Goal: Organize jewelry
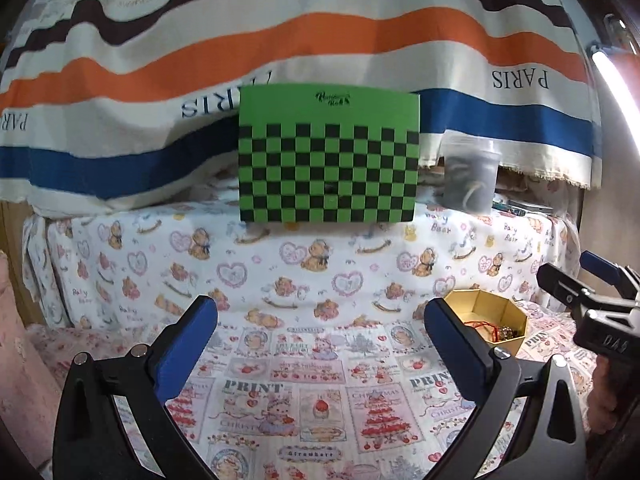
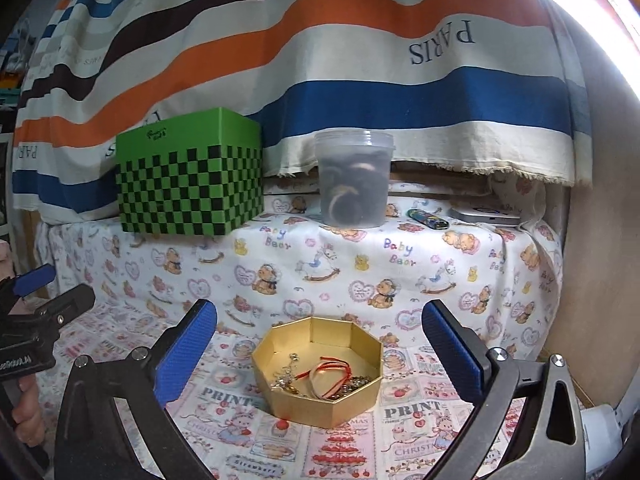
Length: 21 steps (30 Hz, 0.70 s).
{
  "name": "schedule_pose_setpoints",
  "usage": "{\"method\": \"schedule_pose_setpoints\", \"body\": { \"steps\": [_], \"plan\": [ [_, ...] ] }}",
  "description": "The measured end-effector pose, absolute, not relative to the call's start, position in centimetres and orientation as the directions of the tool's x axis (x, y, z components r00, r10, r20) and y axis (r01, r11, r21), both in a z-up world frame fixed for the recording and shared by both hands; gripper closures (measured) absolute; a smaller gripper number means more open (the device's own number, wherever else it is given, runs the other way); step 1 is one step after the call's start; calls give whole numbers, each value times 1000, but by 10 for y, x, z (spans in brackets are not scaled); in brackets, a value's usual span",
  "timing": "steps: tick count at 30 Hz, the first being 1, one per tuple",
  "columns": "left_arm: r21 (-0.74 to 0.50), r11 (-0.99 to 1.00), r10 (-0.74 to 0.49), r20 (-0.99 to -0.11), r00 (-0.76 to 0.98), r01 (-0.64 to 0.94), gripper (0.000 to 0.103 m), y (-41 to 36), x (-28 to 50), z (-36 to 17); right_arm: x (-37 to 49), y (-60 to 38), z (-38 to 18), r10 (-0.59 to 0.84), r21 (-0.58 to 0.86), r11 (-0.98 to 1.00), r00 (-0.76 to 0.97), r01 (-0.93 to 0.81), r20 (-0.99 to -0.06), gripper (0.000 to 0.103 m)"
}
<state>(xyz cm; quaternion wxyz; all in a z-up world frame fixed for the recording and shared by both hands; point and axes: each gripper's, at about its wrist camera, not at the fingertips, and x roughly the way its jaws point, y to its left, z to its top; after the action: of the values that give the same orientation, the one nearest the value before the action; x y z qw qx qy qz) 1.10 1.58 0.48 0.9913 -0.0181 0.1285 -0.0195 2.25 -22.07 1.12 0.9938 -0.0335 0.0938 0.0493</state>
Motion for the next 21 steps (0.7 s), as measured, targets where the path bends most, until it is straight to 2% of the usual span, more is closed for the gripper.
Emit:
{"method": "schedule_pose_setpoints", "body": {
  "steps": [2, 5, 8, 15, 21],
  "plan": [
    [-39, 999, -16, -291, 957, 5, 1, 15, 17, 2, 27, -219, 10, 88, -63, 993, 973, -104, -214, 0],
    [-10, 1000, 12, -290, 957, -16, 1, 11, 16, 0, 44, -222, 4, 81, -41, 994, 952, -97, -297, 0],
    [-7, 1000, 7, -297, 955, -9, 1, 10, 18, 0, 38, -219, 5, 90, -54, 993, 960, -108, -264, 0],
    [-16, 998, 55, -295, 954, -63, 1, 15, 18, 1, 39, -217, 4, 105, -55, 991, 956, -124, -272, 0],
    [-14, 999, 25, -297, 955, -30, 1, 13, 18, 1, 40, -218, 4, 92, -50, 993, 957, -110, -276, 0]
  ]
}}
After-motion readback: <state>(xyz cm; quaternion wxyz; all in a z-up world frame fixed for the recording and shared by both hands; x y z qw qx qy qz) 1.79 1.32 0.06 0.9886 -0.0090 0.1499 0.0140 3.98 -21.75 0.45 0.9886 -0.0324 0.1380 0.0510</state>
